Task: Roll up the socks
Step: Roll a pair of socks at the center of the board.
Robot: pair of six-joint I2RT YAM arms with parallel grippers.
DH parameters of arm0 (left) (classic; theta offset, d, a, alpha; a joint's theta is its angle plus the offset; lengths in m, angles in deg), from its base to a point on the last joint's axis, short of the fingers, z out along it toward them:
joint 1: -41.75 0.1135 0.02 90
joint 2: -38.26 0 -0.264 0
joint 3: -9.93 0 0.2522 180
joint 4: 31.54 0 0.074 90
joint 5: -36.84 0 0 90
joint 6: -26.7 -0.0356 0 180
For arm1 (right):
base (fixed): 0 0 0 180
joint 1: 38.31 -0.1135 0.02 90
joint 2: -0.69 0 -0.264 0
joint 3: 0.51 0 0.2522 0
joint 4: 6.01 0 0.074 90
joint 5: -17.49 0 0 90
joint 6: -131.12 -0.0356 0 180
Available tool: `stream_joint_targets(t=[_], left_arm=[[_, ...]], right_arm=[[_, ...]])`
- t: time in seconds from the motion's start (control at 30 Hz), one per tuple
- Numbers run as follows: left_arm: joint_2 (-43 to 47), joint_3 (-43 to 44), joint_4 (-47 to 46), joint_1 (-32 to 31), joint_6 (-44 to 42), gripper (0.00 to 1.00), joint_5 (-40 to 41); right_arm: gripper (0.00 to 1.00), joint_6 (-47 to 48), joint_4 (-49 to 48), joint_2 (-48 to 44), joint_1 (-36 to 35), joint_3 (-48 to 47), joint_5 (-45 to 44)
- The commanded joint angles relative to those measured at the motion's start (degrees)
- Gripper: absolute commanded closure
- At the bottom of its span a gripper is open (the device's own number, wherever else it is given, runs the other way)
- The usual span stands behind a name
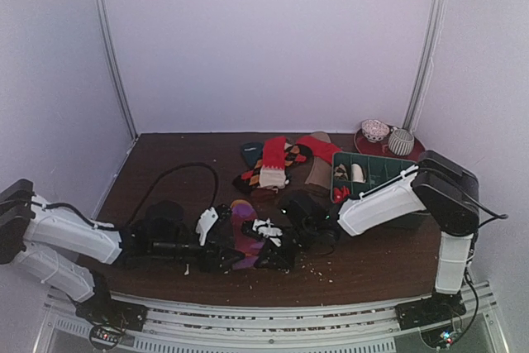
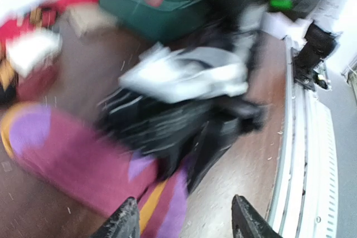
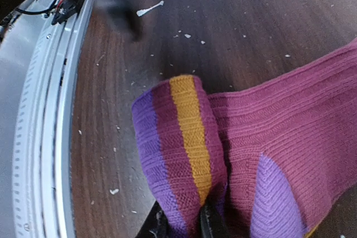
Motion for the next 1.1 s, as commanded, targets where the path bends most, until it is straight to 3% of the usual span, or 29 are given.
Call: stream_joint_targets(t=[0.0, 0.07, 0.2, 0.67, 0.8, 1.07], left_arm=[[2.14, -4.71, -8.97, -3.49, -10.98, 0.43, 7.04], [0.13, -5.96, -11.80, -3.67, -12.05, 0.43, 7.28], [-4.96, -6.95, -17.02, -3.85, -12.24, 0.43, 6.77], [-16.20, -2.09, -20.07, -5.67, -14.49, 0.44, 3.52], [-19.45, -1.45, -19.89, -6.07, -13.39, 0.56, 1.63], [-23.32, -0.69, -17.39, -6.62, -9.91, 0.99, 0.98]], right_arm=[[0.82, -6.88, 26.70, 8.14, 2.08, -5.59, 11.68], [0.83, -7.07, 29.07, 9.69, 3.79, -7.20, 16.68], [0.82, -4.73, 33.49, 11.54, 4.74, -9.87, 17.04], [0.81, -4.15, 36.23, 14.56, 5.60, -13.03, 19.68], [0.81, -4.56, 35.87, 14.20, 5.98, -13.13, 20.11], [0.81, -5.69, 34.49, 14.04, 6.16, -13.93, 19.78]])
